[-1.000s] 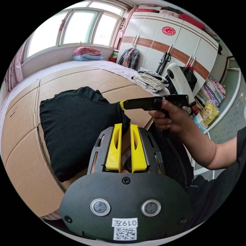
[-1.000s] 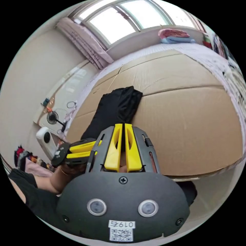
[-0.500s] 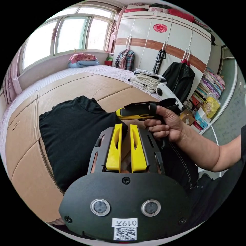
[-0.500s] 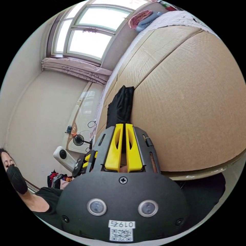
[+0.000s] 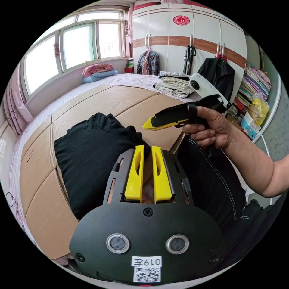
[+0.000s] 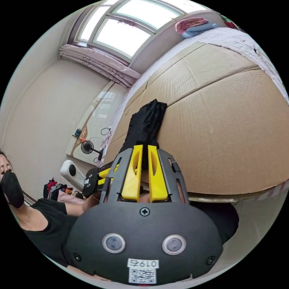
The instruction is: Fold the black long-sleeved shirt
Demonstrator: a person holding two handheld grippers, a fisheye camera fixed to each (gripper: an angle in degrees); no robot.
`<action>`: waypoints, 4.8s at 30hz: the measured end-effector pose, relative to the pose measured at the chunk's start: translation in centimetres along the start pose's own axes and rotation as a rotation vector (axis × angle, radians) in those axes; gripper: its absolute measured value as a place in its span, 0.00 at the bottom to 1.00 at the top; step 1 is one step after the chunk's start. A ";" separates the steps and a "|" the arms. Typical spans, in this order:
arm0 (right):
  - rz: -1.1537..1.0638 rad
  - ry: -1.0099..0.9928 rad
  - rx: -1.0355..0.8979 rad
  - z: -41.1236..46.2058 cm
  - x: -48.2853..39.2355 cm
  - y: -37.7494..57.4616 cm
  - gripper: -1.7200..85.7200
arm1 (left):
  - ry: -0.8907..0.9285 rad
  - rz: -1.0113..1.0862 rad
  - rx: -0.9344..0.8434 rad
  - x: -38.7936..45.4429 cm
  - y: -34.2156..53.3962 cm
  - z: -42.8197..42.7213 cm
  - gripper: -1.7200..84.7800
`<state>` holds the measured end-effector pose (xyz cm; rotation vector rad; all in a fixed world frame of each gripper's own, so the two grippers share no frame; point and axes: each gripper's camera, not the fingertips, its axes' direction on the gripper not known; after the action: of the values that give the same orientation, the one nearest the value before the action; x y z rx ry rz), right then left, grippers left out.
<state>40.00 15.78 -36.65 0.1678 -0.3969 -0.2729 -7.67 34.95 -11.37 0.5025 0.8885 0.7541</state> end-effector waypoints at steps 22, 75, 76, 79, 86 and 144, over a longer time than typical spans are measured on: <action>0.172 -0.059 -0.044 0.6 5.3 -4.6 0.02 | -0.119 0.057 -0.010 4.0 -0.1 -1.6 0.03; -0.322 0.190 0.145 4.0 -10.4 10.0 0.07 | -0.565 -0.114 0.039 -1.6 12.1 -16.4 0.05; -0.360 0.234 0.149 5.0 -11.7 11.1 0.07 | -0.571 -0.110 0.022 -1.9 12.3 -16.2 0.05; -0.394 0.247 0.152 7.4 -13.2 13.2 0.07 | -0.553 -0.084 0.043 -2.1 12.1 -16.1 0.07; -0.422 0.282 0.105 11.5 -15.1 15.2 0.06 | -0.514 -0.012 0.008 -1.0 10.4 -14.8 0.08; -0.430 0.807 0.123 22.9 -16.4 34.7 0.01 | -0.300 -0.518 0.117 -7.6 16.1 -27.2 0.03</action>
<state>24.19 51.11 -14.29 0.4638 0.4339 -0.5722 -39.45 41.82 -11.63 0.4464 0.7374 0.1486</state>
